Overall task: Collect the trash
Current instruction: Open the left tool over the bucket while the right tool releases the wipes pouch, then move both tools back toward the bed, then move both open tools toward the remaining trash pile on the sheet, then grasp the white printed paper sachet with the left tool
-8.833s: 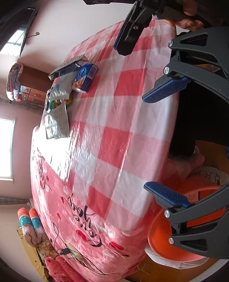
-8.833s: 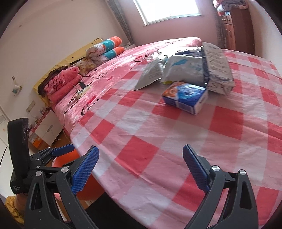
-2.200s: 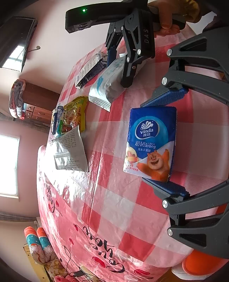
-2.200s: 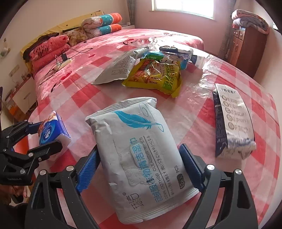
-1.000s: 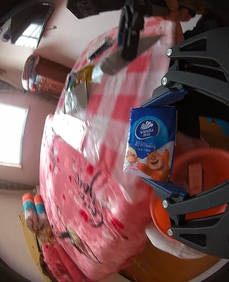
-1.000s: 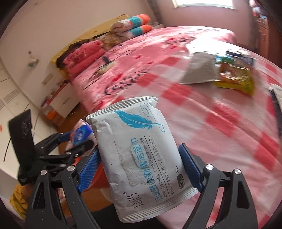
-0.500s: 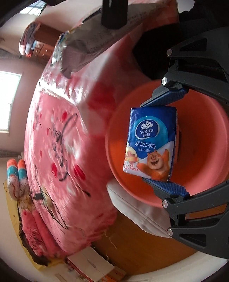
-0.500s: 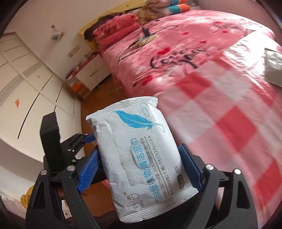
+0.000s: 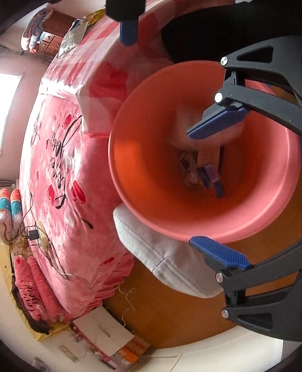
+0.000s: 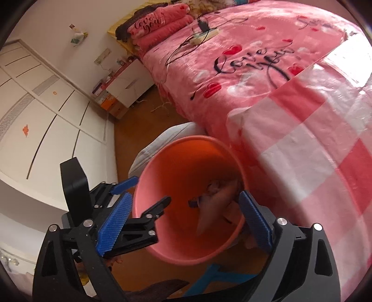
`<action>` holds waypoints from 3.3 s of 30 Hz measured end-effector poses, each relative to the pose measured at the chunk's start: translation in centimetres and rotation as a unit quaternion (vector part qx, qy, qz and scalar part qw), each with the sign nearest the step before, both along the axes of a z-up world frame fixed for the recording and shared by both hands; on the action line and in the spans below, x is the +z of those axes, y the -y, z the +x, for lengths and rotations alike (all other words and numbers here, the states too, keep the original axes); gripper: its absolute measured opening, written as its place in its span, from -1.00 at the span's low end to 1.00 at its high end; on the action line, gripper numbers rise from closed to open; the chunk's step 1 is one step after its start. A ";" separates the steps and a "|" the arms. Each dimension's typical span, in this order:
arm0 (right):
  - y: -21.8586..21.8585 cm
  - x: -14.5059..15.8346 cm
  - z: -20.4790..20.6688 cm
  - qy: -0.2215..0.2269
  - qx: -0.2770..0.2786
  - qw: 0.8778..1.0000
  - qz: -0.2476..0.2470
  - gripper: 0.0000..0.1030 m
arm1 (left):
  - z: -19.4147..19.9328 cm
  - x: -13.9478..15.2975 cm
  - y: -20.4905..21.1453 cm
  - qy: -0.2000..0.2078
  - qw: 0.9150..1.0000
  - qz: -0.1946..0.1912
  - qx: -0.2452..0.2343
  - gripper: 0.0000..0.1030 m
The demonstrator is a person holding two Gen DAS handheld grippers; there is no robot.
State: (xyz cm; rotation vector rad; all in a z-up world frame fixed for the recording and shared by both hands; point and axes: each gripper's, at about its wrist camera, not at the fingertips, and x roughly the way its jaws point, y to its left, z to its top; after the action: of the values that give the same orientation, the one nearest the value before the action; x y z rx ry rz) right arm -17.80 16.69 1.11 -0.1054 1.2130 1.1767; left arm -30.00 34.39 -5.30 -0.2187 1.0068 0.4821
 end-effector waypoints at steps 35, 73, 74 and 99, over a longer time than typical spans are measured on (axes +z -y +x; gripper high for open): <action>17.3 3.8 5.9 0.187 -0.254 0.949 0.022 0.82 | 6.7 7.4 7.9 0.071 0.991 0.018 -0.108 0.68; 37.5 1.8 14.1 0.135 -0.426 0.889 0.097 0.82 | 54.6 8.3 28.8 -0.004 0.985 -0.096 -0.144 0.67; 37.7 1.8 14.2 0.136 -0.427 0.888 0.098 0.82 | 55.1 7.9 29.1 -0.016 0.986 -0.087 -0.142 0.67; 43.7 1.1 15.4 0.122 -0.509 0.848 0.079 0.82 | 38.6 9.4 33.2 0.006 0.950 -0.094 -0.299 0.38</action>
State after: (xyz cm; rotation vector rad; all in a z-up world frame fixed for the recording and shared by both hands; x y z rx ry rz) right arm -2.37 -27.00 2.17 0.4617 0.7396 0.2928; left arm 8.60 1.23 4.06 -0.0757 1.0487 -0.1687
